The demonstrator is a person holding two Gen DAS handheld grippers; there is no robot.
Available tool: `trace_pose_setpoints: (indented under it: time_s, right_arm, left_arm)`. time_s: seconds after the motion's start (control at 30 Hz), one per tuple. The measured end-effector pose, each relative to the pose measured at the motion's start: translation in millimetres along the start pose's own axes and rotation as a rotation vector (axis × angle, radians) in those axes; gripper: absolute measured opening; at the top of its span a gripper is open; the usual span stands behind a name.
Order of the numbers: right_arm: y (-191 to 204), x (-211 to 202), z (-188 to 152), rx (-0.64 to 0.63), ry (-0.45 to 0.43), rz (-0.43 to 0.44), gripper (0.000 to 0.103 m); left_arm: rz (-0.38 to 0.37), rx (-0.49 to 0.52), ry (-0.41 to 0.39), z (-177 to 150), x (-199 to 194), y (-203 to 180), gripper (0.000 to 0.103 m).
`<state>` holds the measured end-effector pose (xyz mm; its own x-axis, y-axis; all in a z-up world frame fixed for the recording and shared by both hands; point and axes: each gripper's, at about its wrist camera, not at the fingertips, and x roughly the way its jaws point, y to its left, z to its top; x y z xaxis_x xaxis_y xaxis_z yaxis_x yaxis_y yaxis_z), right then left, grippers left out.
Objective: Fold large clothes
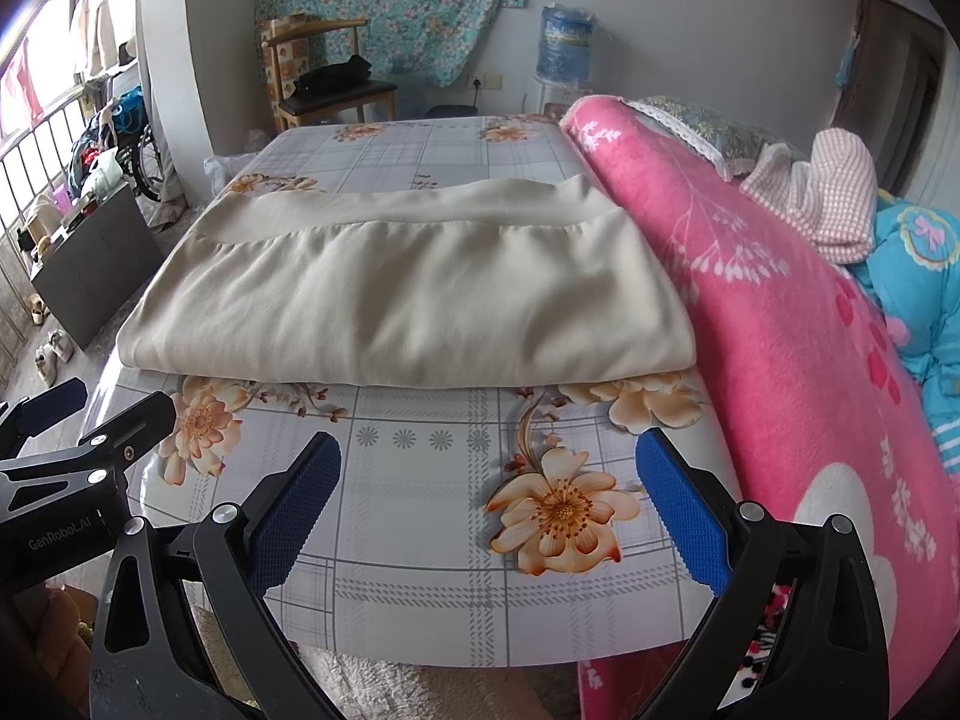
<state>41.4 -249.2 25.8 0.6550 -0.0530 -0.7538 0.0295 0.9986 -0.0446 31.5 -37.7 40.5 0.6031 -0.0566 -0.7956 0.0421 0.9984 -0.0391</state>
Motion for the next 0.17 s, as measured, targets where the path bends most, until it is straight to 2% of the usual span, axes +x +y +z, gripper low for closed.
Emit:
trace_pose_setpoints:
  time_s: [0.17]
  right_arm:
    - [-0.1,-0.1,-0.3,0.0,0.0,0.0,0.095]
  left_arm:
    - [0.0,0.001,0.001,-0.4,0.2,0.2,0.097]
